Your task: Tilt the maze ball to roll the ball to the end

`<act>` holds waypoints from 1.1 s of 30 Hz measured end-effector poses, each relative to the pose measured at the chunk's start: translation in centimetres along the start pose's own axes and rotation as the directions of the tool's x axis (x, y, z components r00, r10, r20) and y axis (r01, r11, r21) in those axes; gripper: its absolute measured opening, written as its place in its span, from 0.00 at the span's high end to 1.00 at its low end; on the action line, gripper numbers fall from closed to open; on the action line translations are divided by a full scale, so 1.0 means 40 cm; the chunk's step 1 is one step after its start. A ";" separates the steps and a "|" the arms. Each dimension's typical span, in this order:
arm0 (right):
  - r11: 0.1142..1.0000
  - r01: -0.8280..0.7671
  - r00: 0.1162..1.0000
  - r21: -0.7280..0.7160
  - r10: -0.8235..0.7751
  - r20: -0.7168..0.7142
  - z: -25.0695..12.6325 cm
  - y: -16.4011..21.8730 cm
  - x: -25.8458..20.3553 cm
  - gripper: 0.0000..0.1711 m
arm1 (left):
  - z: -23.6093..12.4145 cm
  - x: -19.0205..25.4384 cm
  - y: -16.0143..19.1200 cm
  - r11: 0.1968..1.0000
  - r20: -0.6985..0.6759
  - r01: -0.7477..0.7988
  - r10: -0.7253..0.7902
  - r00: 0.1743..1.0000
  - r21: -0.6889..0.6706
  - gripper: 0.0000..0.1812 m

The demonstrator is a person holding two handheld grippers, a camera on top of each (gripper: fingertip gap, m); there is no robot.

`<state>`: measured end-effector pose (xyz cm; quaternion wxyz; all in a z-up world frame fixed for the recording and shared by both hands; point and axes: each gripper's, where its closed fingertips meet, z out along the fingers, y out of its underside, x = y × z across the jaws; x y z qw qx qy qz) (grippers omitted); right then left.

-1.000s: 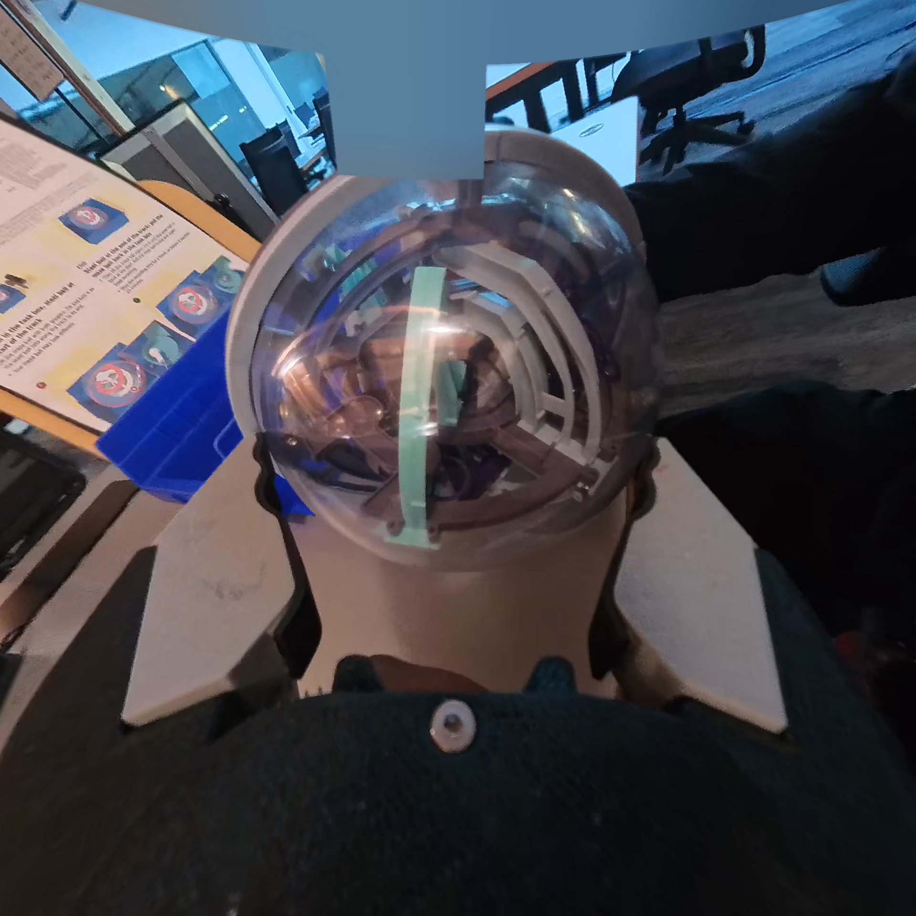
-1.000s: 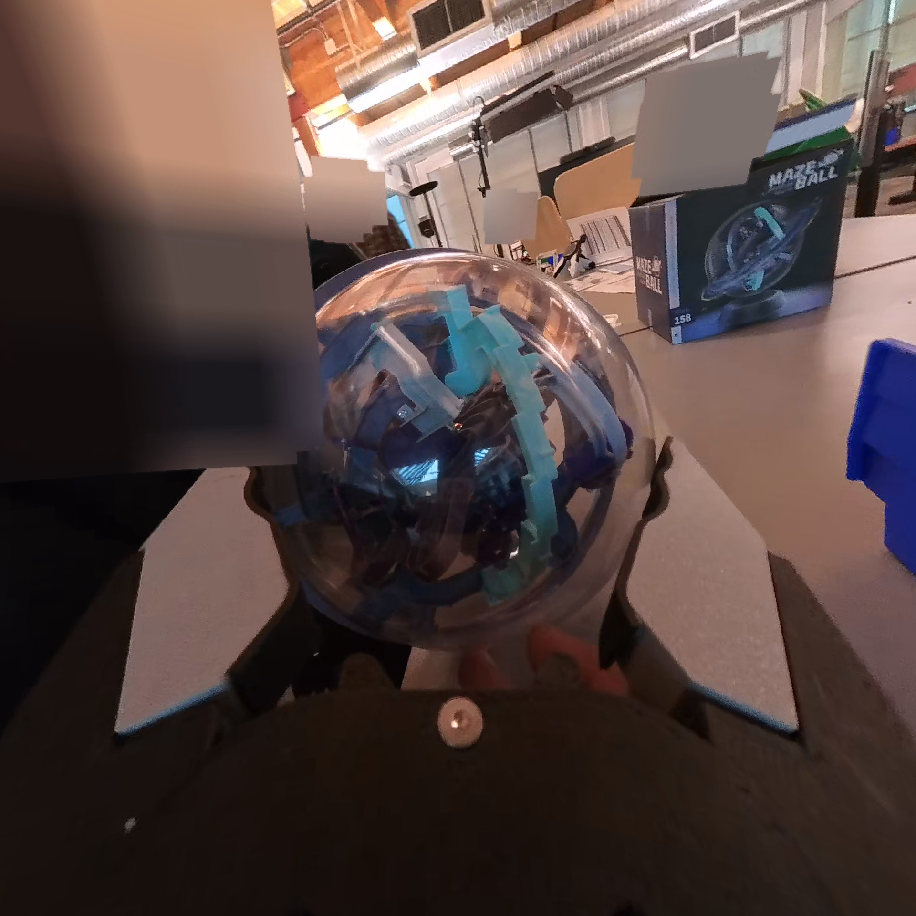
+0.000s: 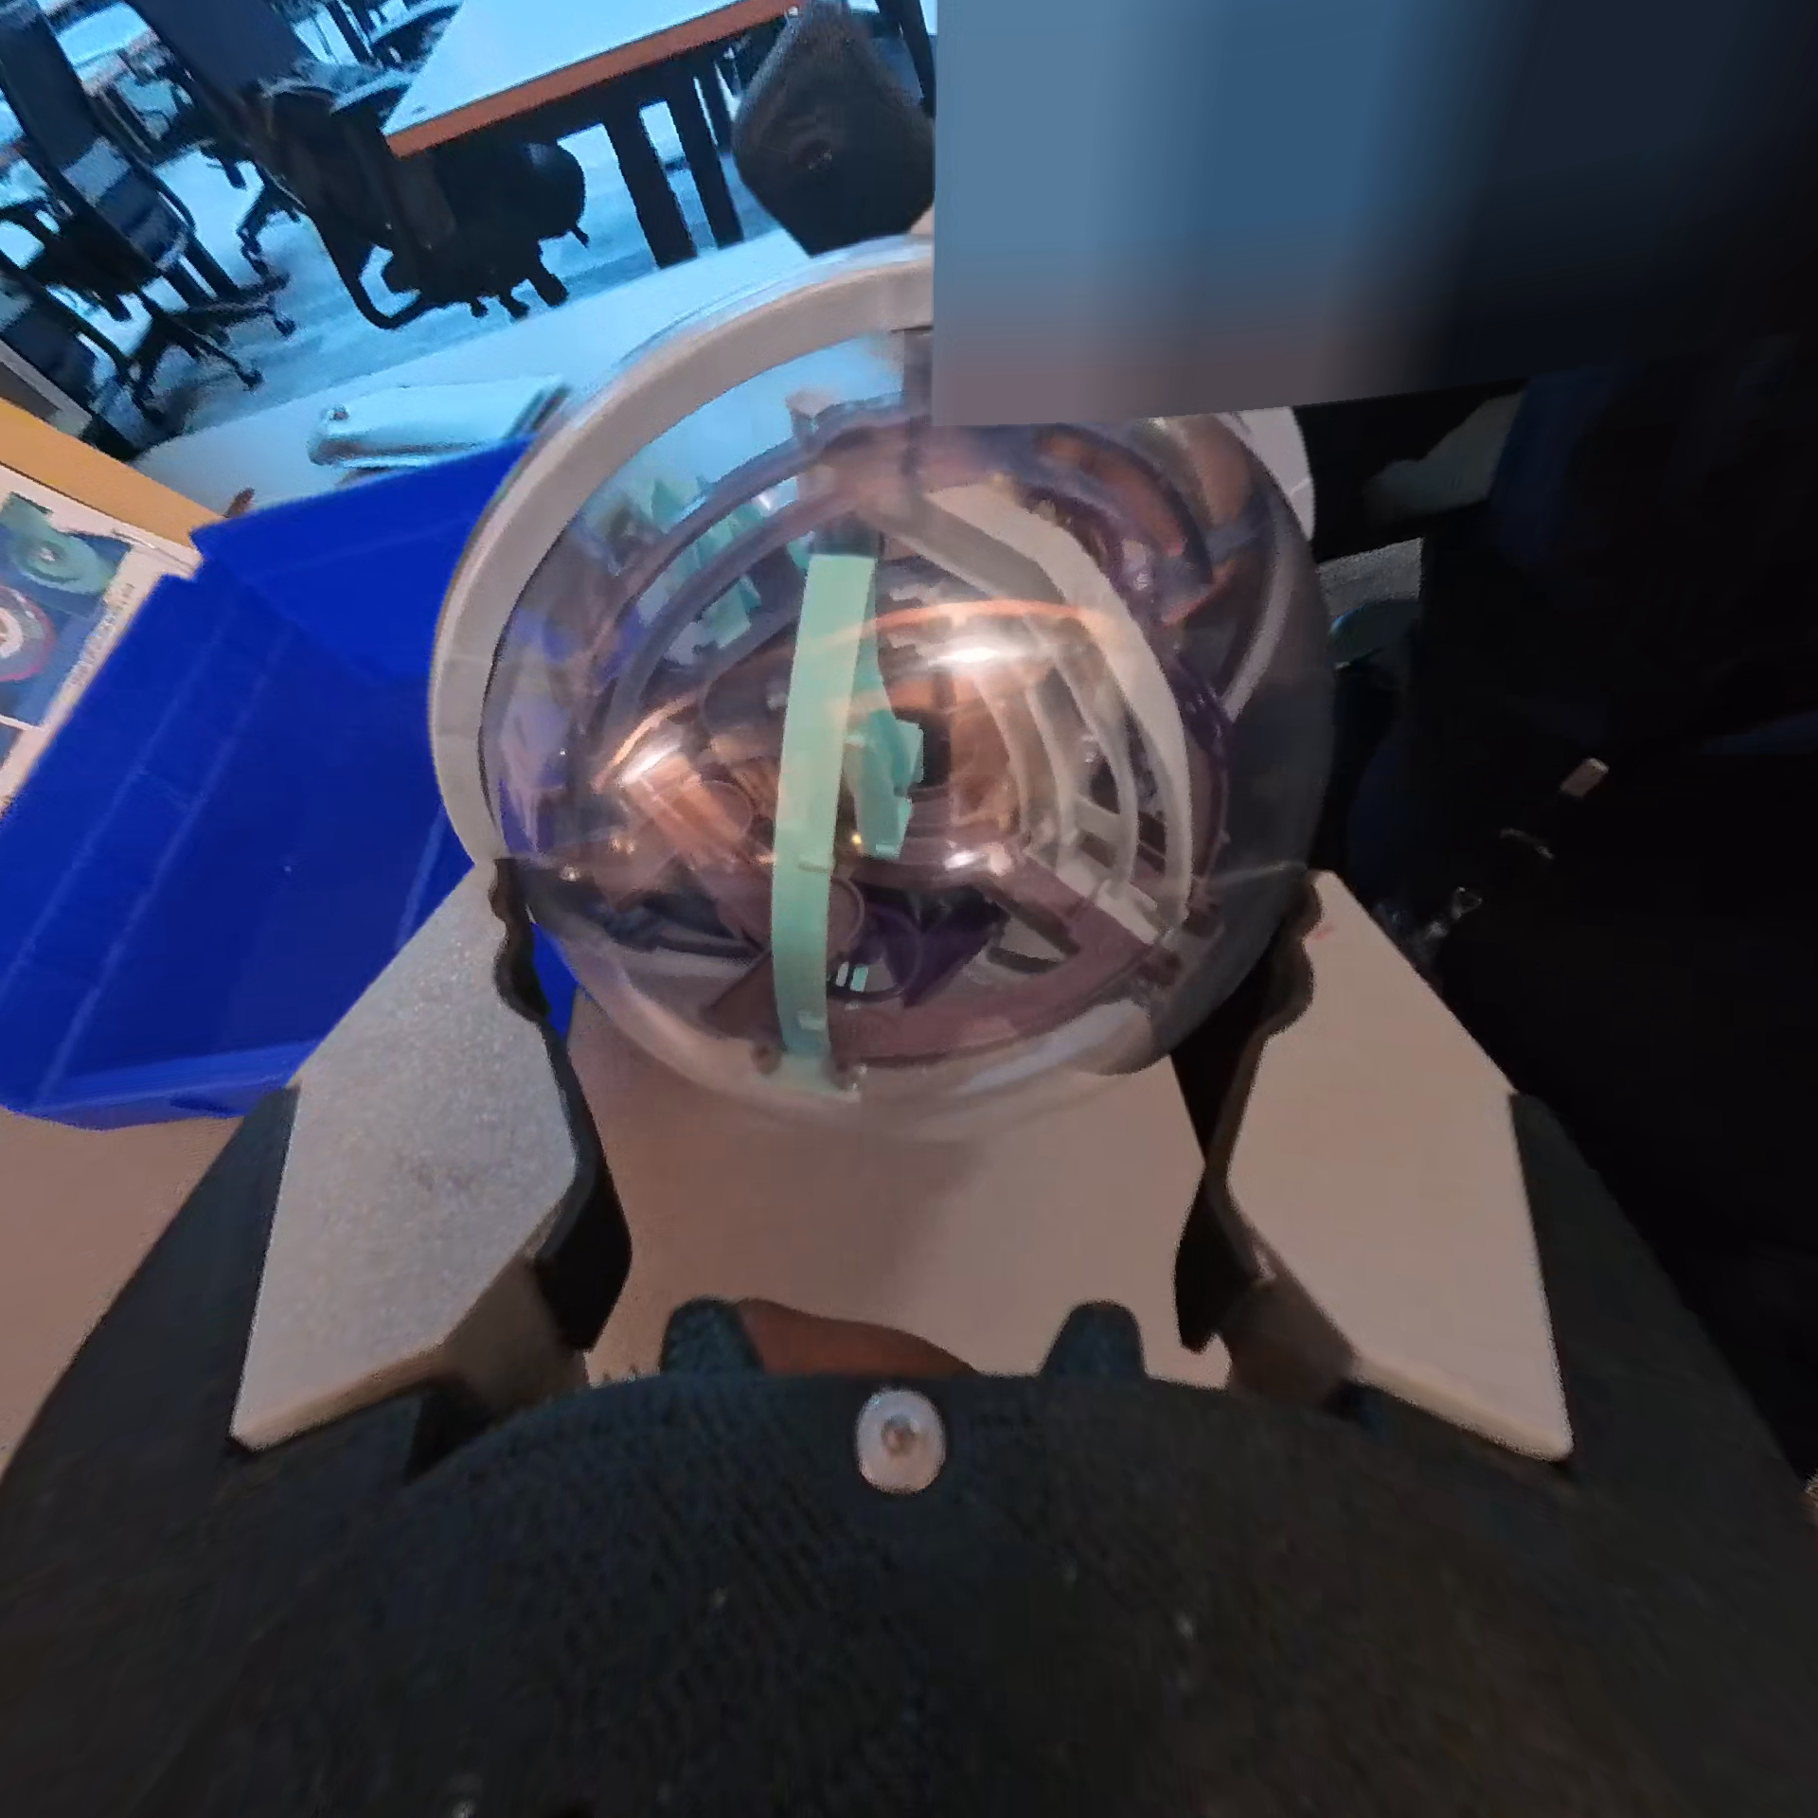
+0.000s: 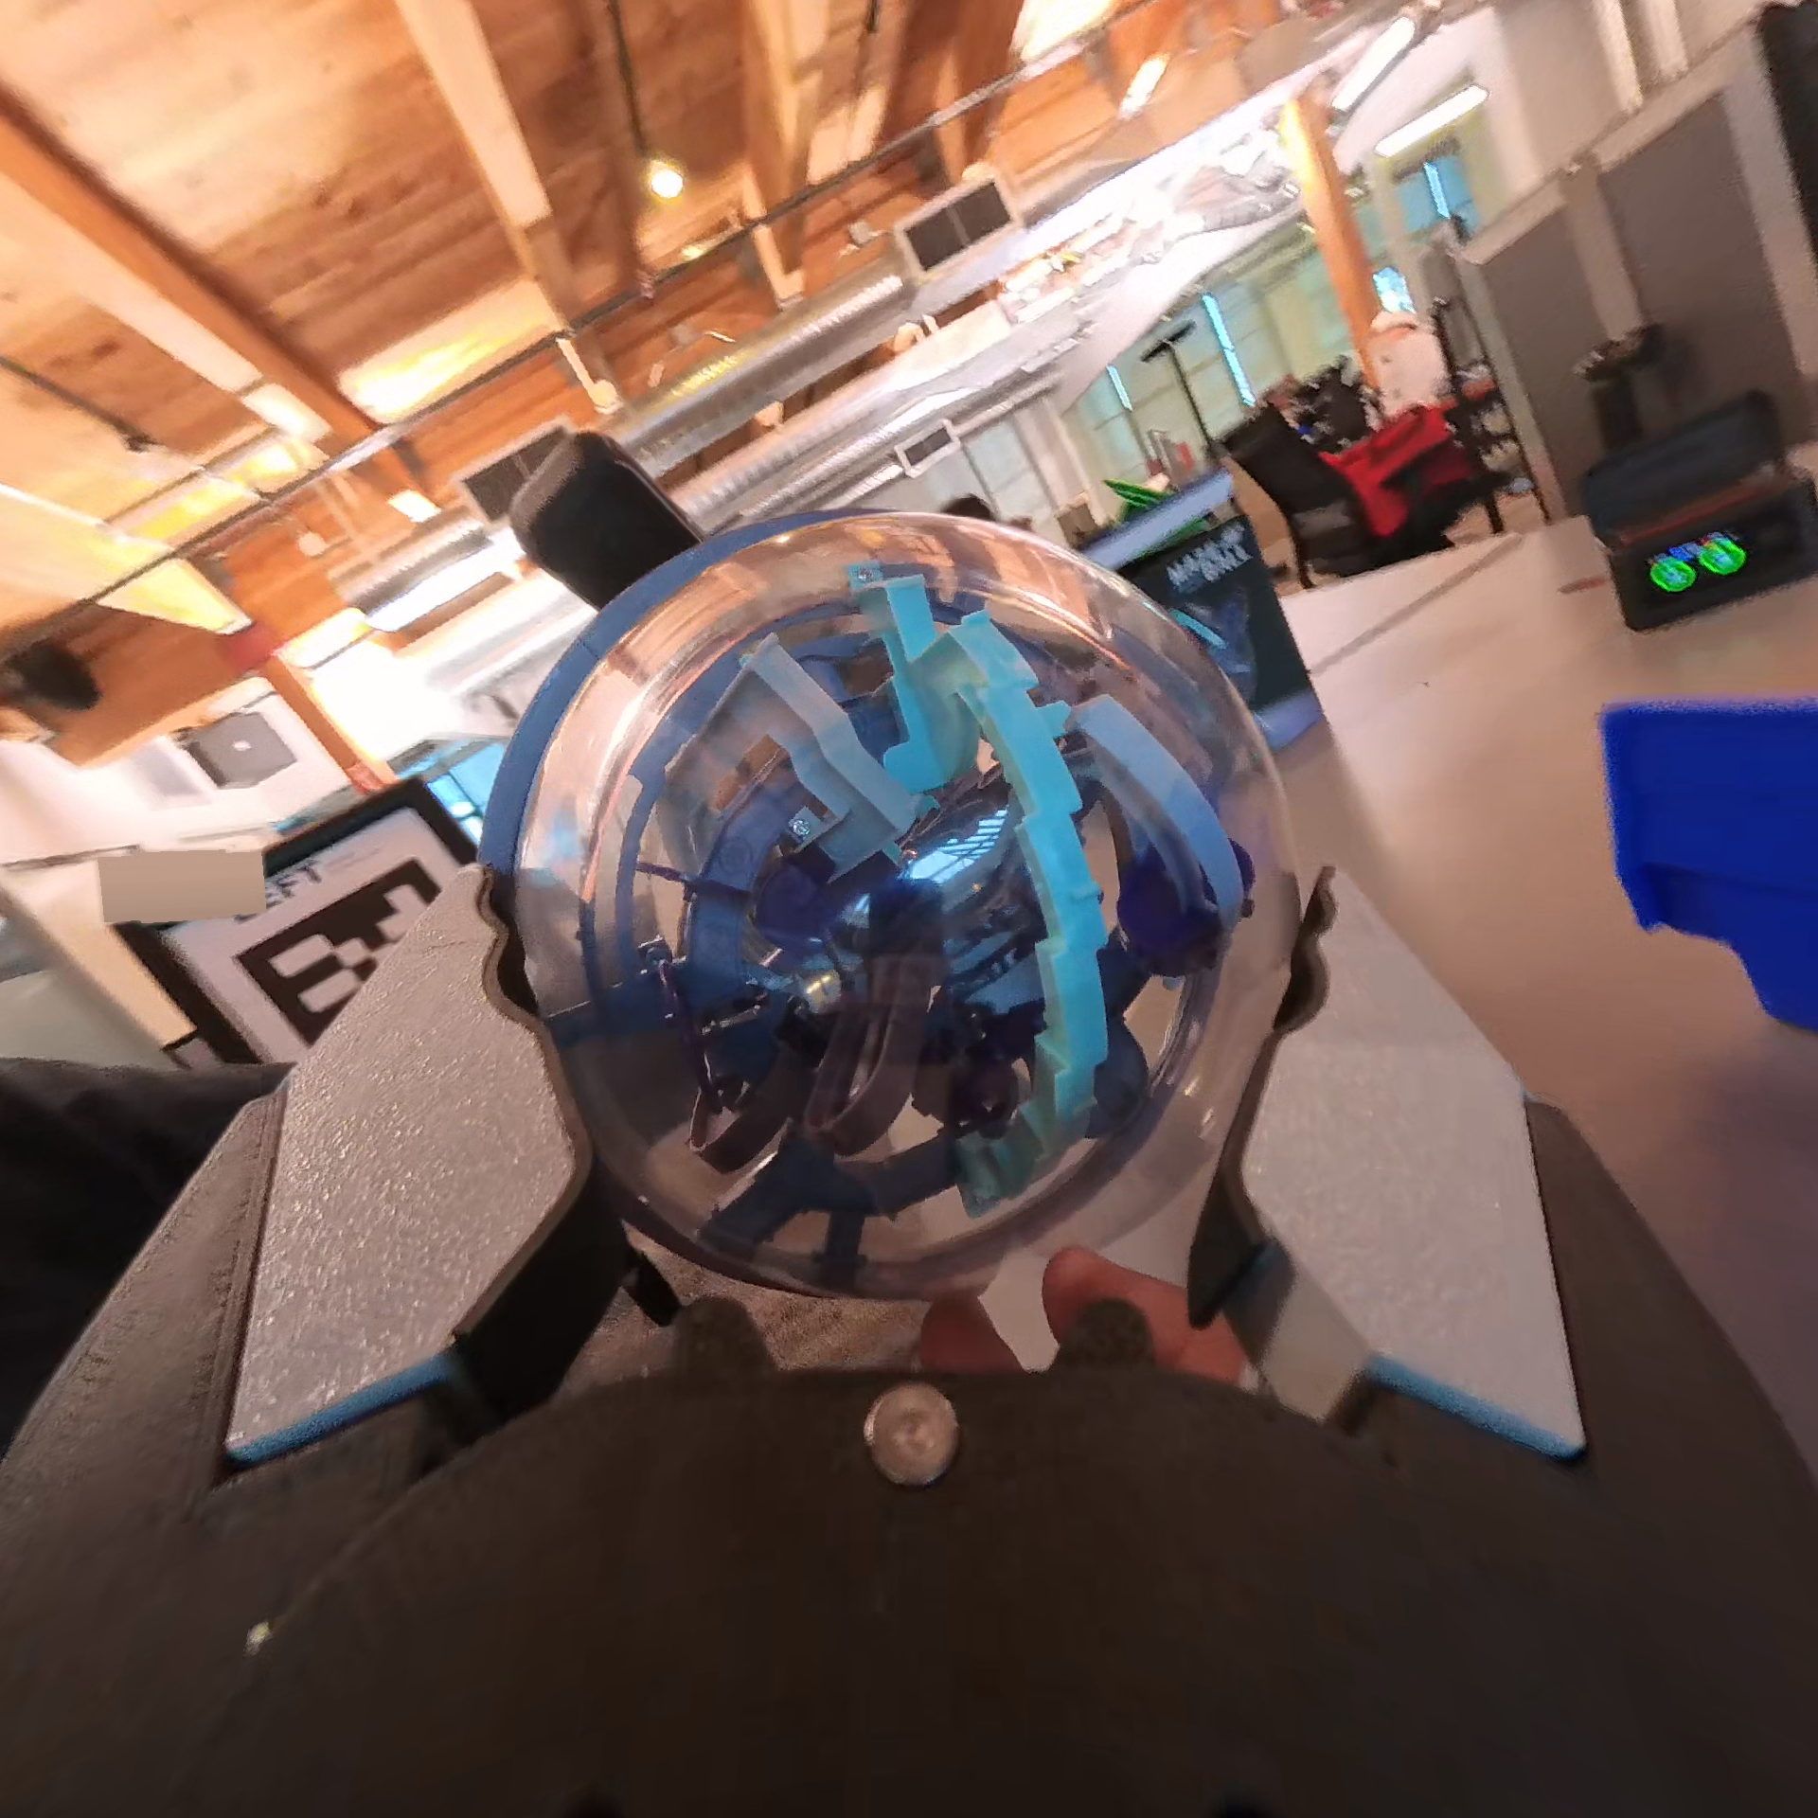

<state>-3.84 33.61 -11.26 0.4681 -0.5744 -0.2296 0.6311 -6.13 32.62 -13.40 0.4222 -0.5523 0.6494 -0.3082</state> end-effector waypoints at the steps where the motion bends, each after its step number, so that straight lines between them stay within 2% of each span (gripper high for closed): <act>1: 1.000 -0.009 1.000 -0.013 0.009 -0.019 -0.009 0.008 0.015 0.13 | 0.012 -0.002 0.017 1.000 -0.009 0.013 -0.013 1.000 -0.009 0.20; 8: 0.990 -0.091 0.986 -0.108 0.074 -0.151 -0.042 0.094 0.119 0.13 | 0.092 -0.008 0.137 0.992 -0.080 0.107 -0.112 0.990 -0.062 0.19; 13: 0.984 -0.130 0.977 -0.122 0.106 -0.185 -0.047 0.089 0.140 0.13 | 0.107 -0.025 0.134 0.989 -0.133 0.148 -0.145 0.980 0.012 0.19; 20: 0.986 -0.036 0.981 -0.161 0.004 -0.195 -0.063 0.081 0.152 0.15 | 0.115 -0.048 0.138 0.980 -0.140 0.188 -0.178 0.974 0.060 0.21; 24: 0.992 -0.005 0.972 -0.124 -0.024 -0.232 -0.065 0.068 0.160 0.15 | 0.107 -0.059 0.132 0.972 -0.082 0.202 -0.194 0.978 0.116 0.24; 29: 0.998 -0.004 0.956 -0.070 -0.017 -0.292 -0.072 0.058 0.171 0.15 | 0.069 -0.074 0.098 0.954 0.081 0.209 -0.230 0.970 0.213 0.31; 31: 0.998 0.011 0.944 -0.059 -0.030 -0.329 -0.082 0.051 0.180 0.16 | 0.060 -0.074 0.094 0.956 0.160 0.209 -0.243 0.957 0.207 0.37; 33: 0.999 0.023 0.927 -0.042 -0.037 -0.373 -0.094 0.047 0.188 0.16 | 0.050 -0.072 0.079 0.950 0.237 0.225 -0.275 0.932 0.218 0.48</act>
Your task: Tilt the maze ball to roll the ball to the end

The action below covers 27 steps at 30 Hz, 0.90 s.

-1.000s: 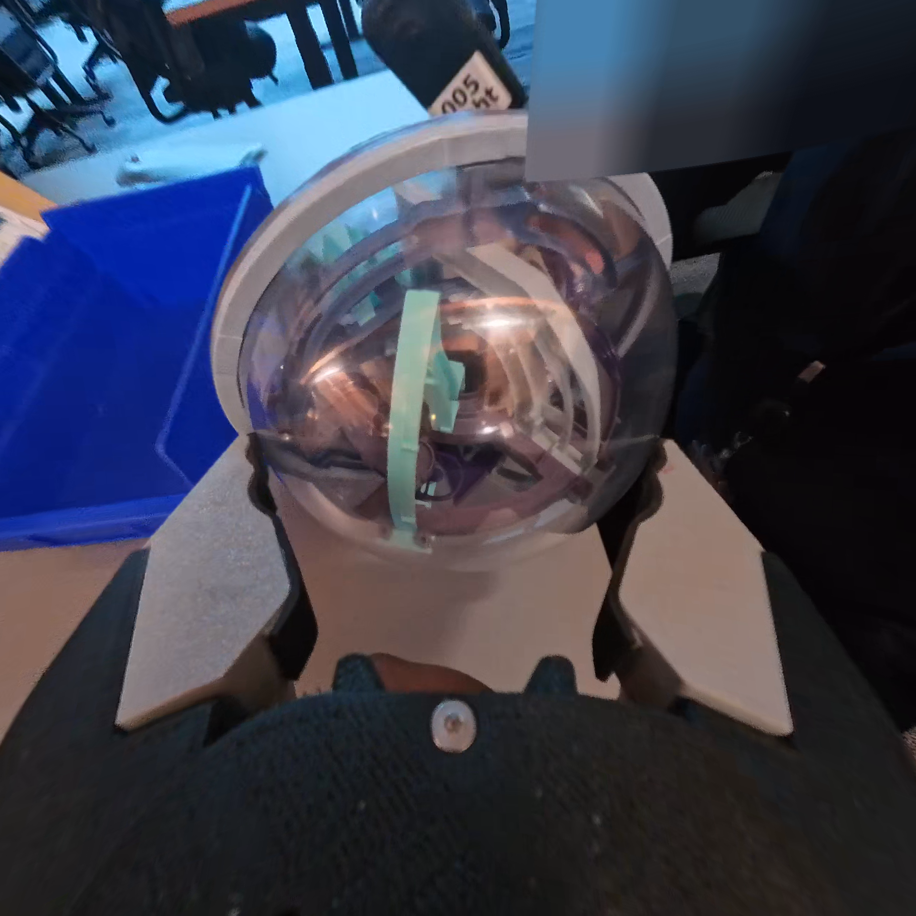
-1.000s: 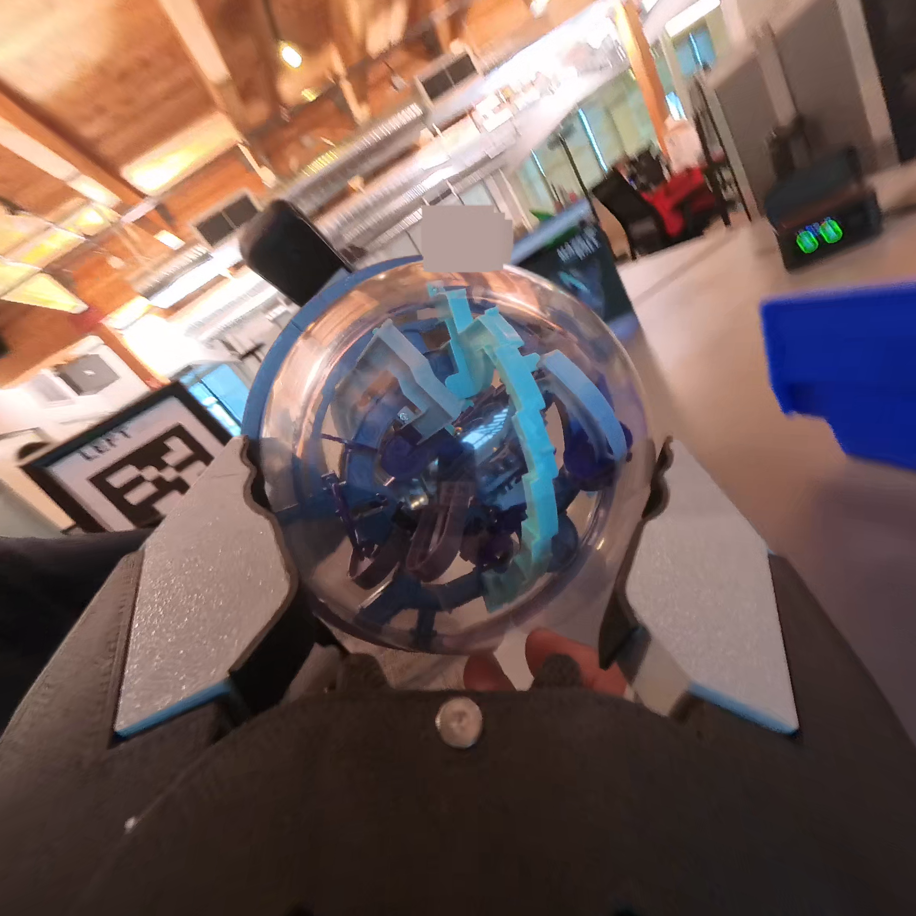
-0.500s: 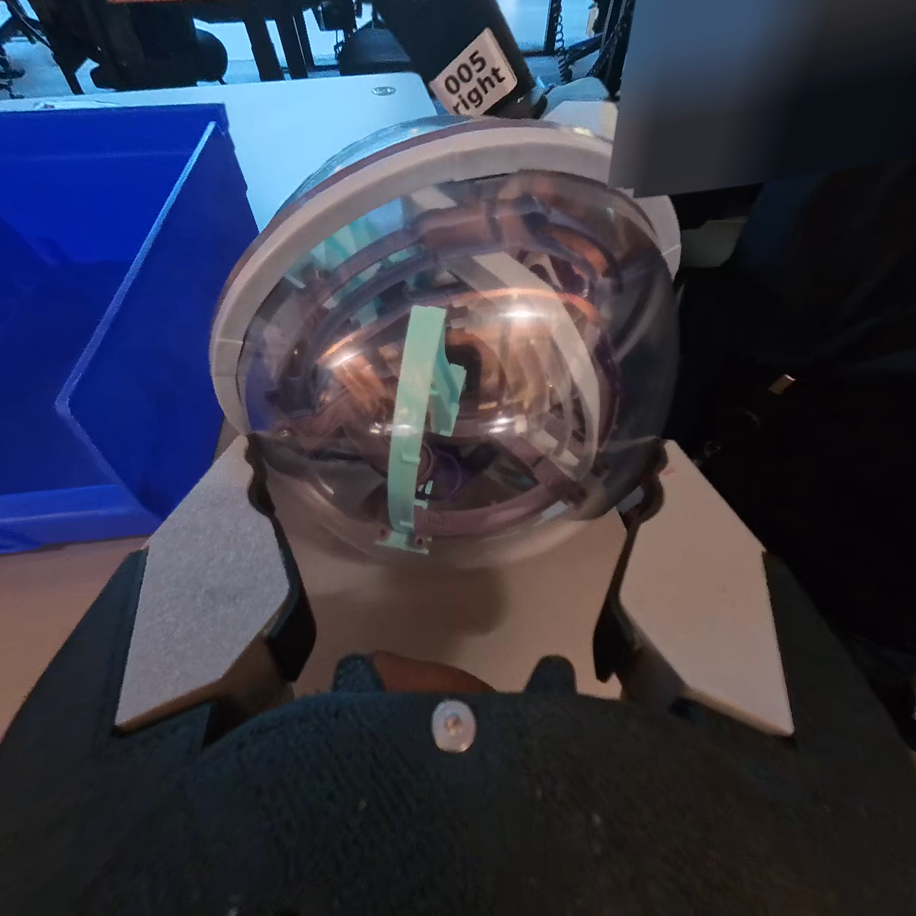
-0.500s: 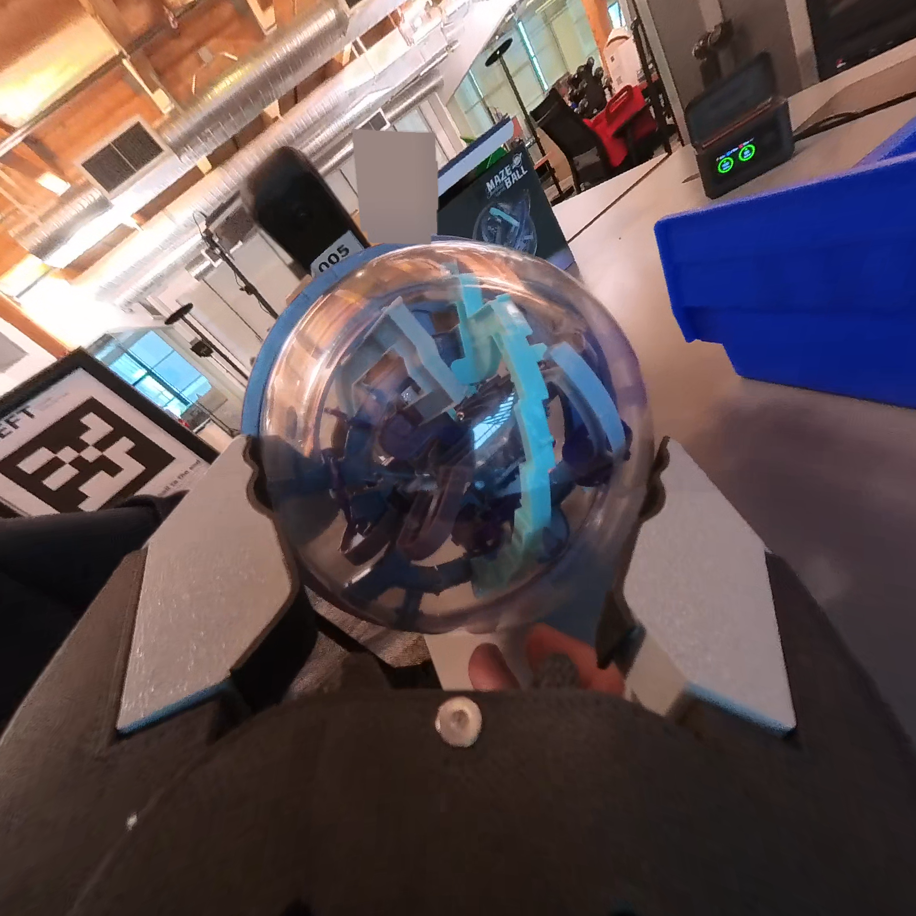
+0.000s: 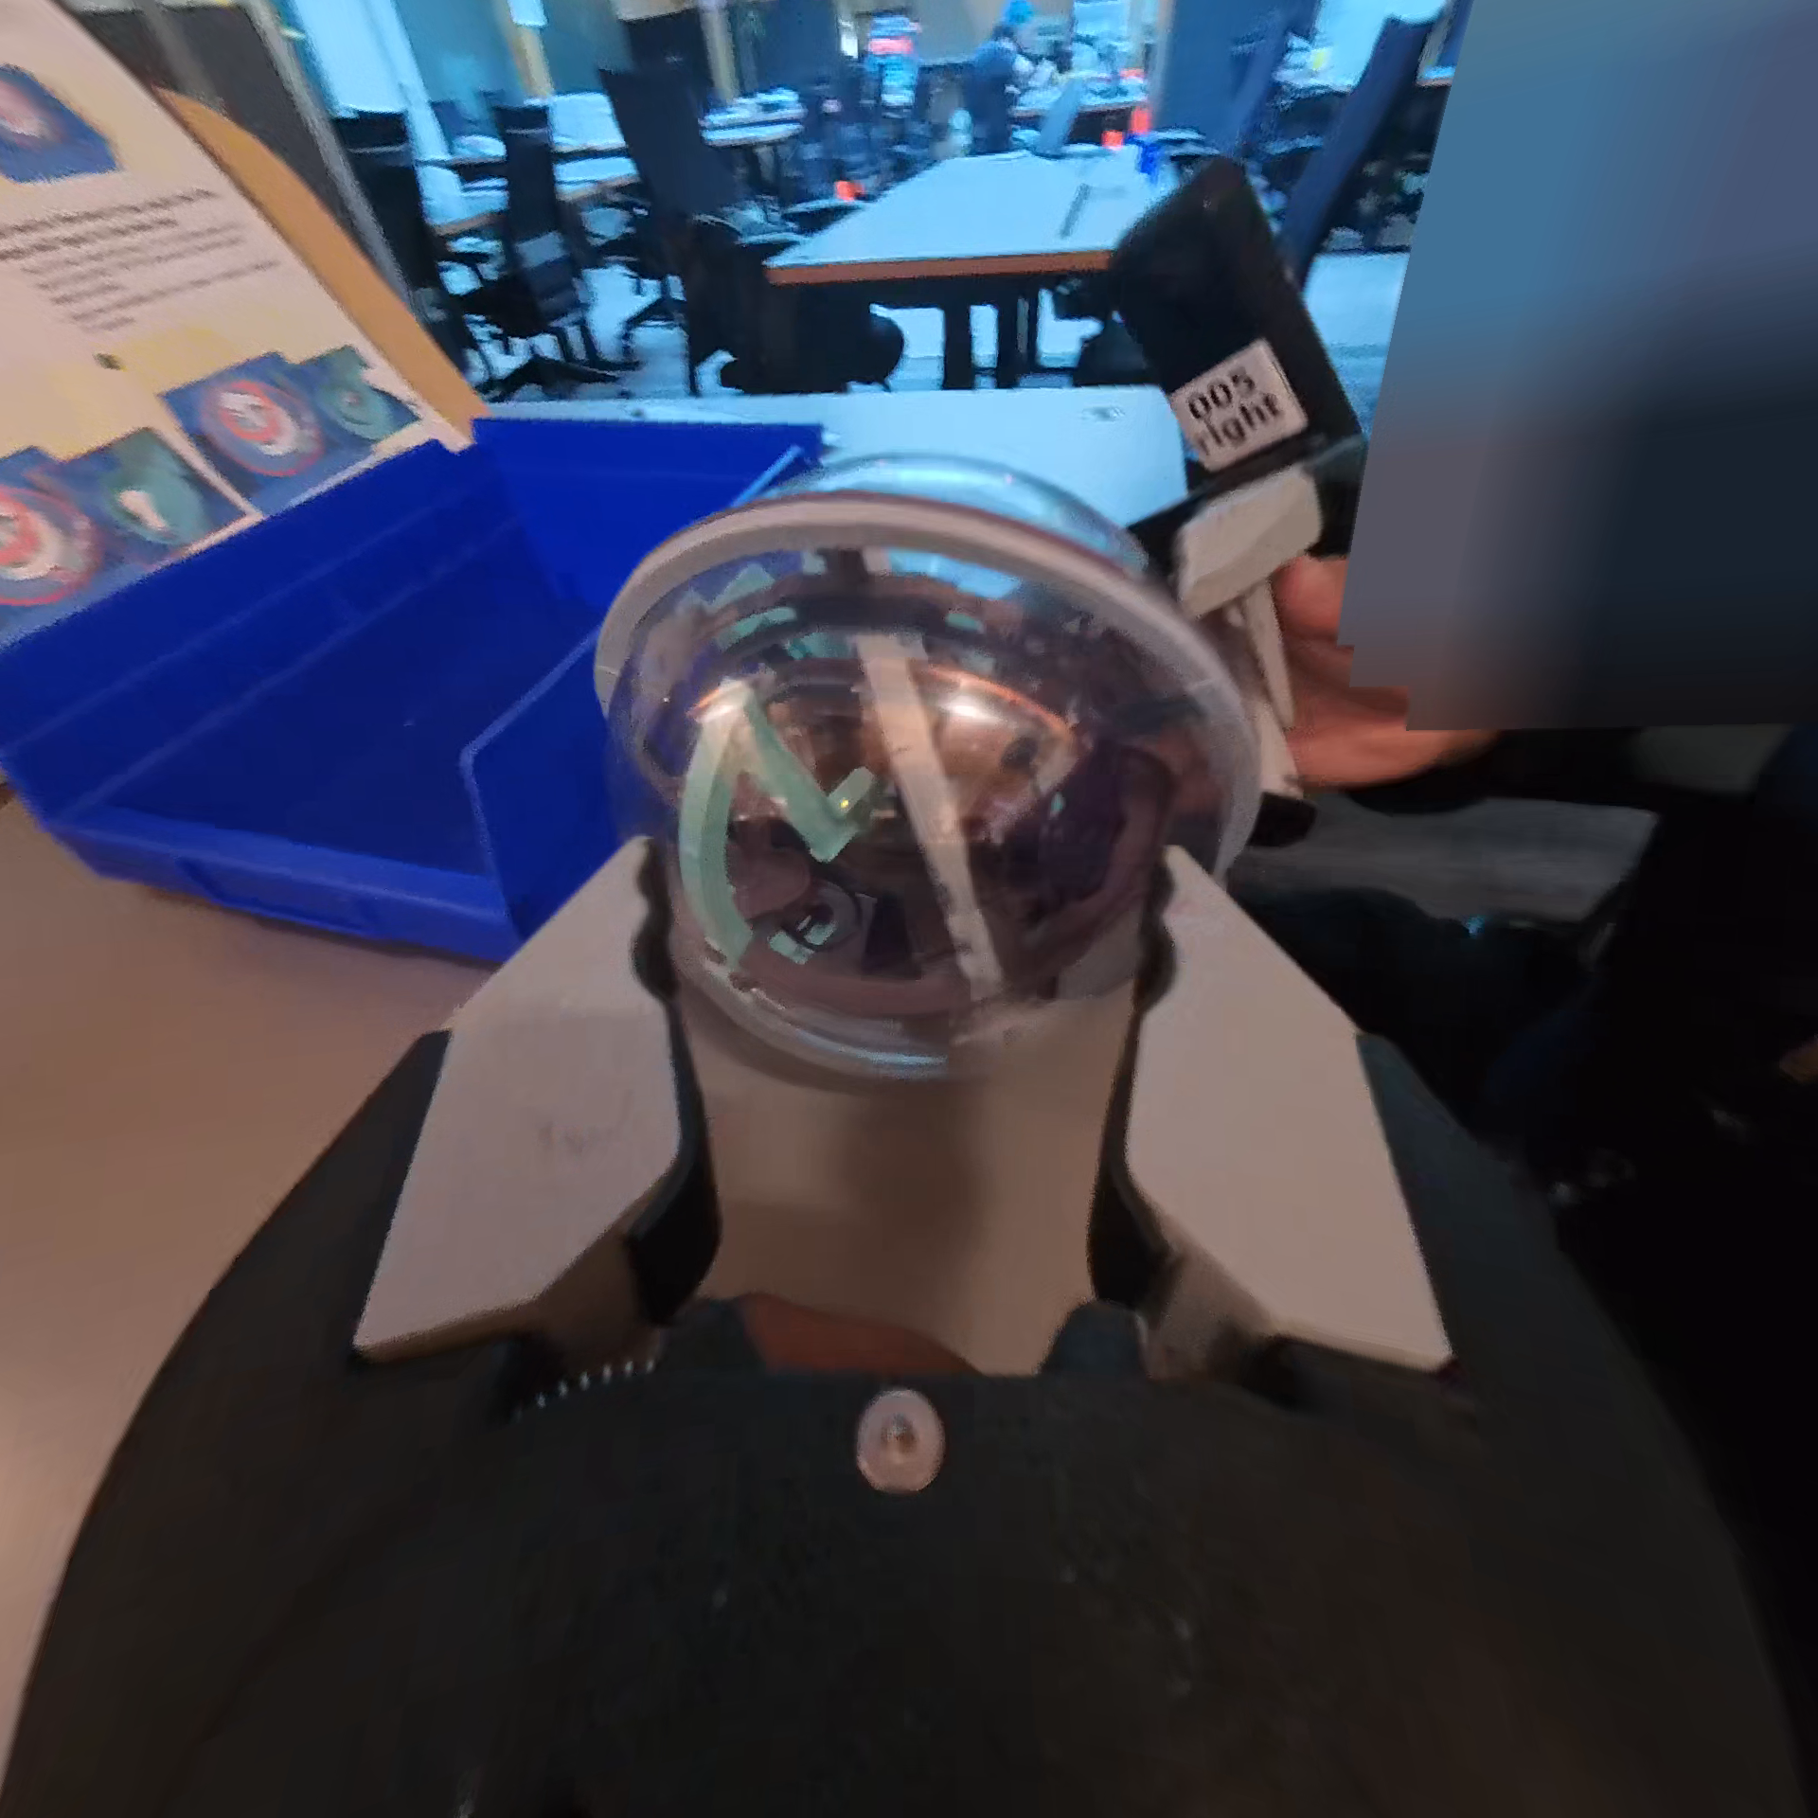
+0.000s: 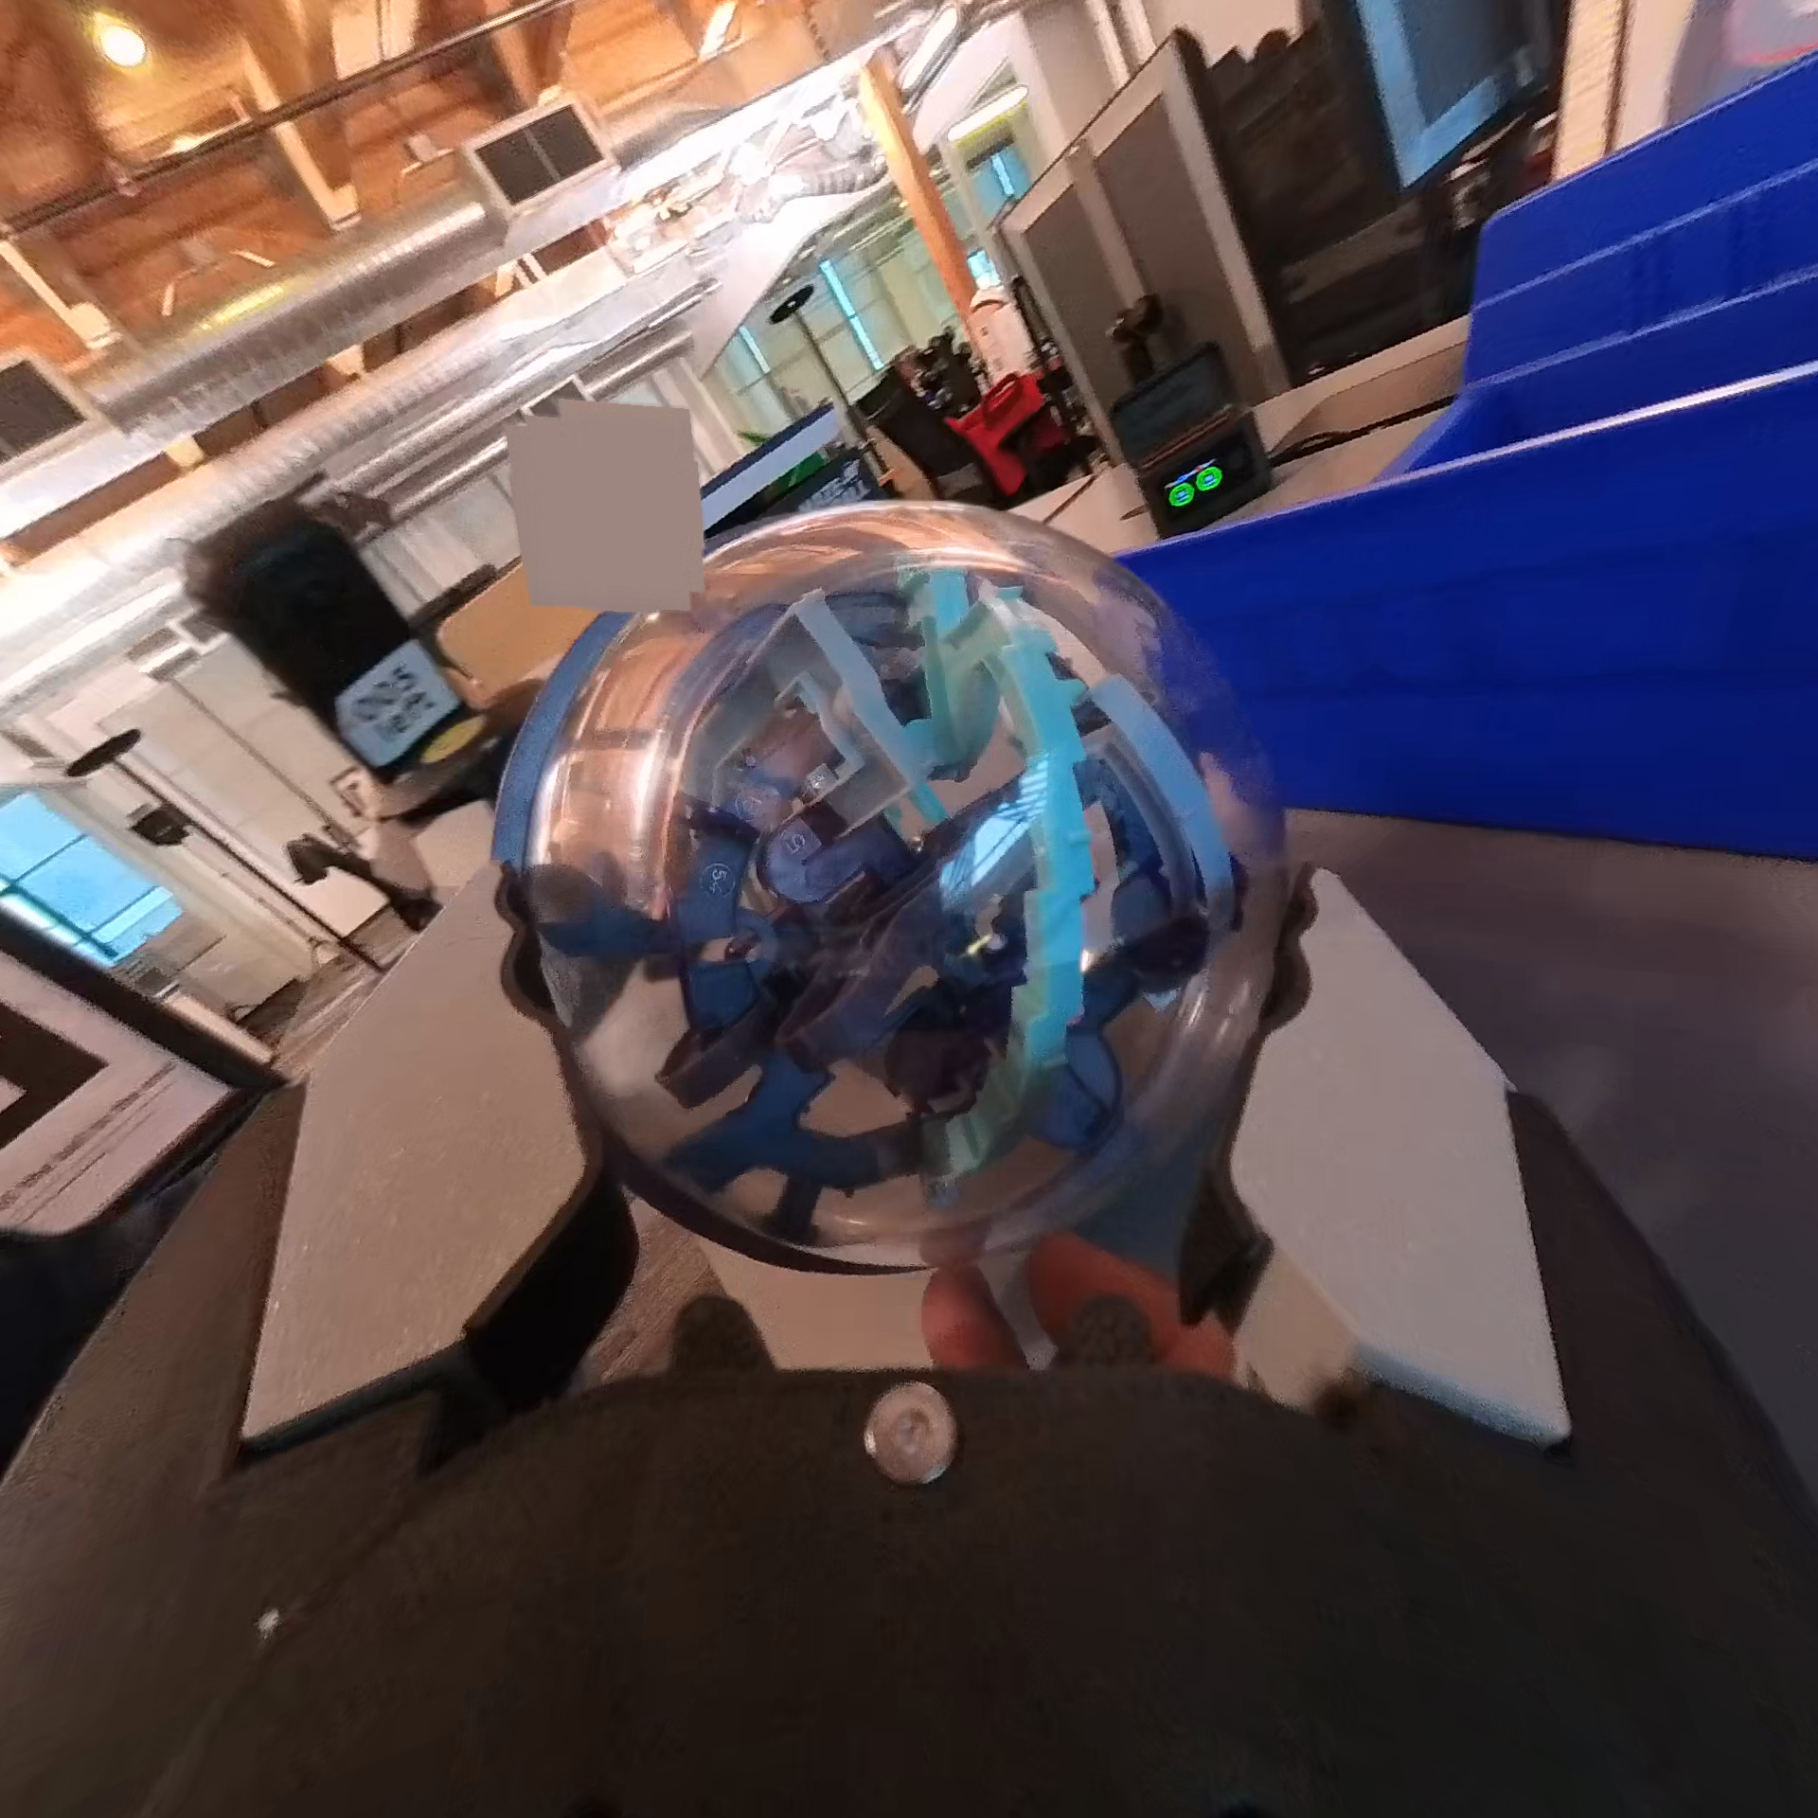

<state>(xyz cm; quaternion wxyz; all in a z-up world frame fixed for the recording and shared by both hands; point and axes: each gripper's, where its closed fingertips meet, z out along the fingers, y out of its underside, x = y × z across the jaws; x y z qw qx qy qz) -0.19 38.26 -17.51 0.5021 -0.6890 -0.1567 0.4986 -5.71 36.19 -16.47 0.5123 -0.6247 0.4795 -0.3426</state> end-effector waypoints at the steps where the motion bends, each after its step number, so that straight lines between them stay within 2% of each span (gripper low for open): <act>1: 1.000 0.006 1.000 0.007 -0.006 -0.018 -0.005 -0.003 0.005 0.17 | -0.001 0.004 -0.010 1.000 0.034 0.026 -0.027 0.999 0.007 0.54; 2: 1.000 0.018 0.999 0.014 -0.018 -0.028 -0.009 -0.004 0.005 0.18 | 0.001 0.008 -0.016 0.998 0.064 0.057 -0.057 0.996 0.000 0.54; 4: 0.998 0.053 0.998 0.014 -0.052 -0.034 -0.010 0.000 -0.004 0.19 | 0.012 0.016 -0.020 0.995 0.097 0.085 -0.081 0.992 -0.043 0.47; 6: 0.999 0.042 0.999 0.022 -0.041 -0.034 -0.009 0.001 -0.004 0.19 | 0.021 0.020 -0.016 0.991 0.109 0.083 -0.071 0.991 -0.107 0.44; 10: 0.999 0.030 0.999 0.036 -0.029 -0.036 -0.018 -0.002 -0.002 0.19 | 0.034 0.028 -0.017 0.977 0.062 0.109 -0.099 0.993 -0.183 0.36; 14: 0.997 0.046 0.997 0.068 -0.041 -0.072 -0.022 -0.006 0.004 0.20 | 0.051 0.024 -0.042 0.962 0.004 0.216 -0.219 0.976 -0.168 0.30; 18: 0.994 0.067 0.994 0.086 -0.059 -0.088 -0.025 -0.003 0.006 0.20 | 0.069 -0.009 -0.036 0.950 0.045 0.217 -0.212 0.976 -0.224 0.36; 27: 0.985 0.172 0.985 -0.015 -0.172 -0.027 -0.047 0.026 -0.011 0.22 | 0.068 -0.018 -0.026 0.950 -0.101 0.029 -0.063 0.993 -0.312 0.34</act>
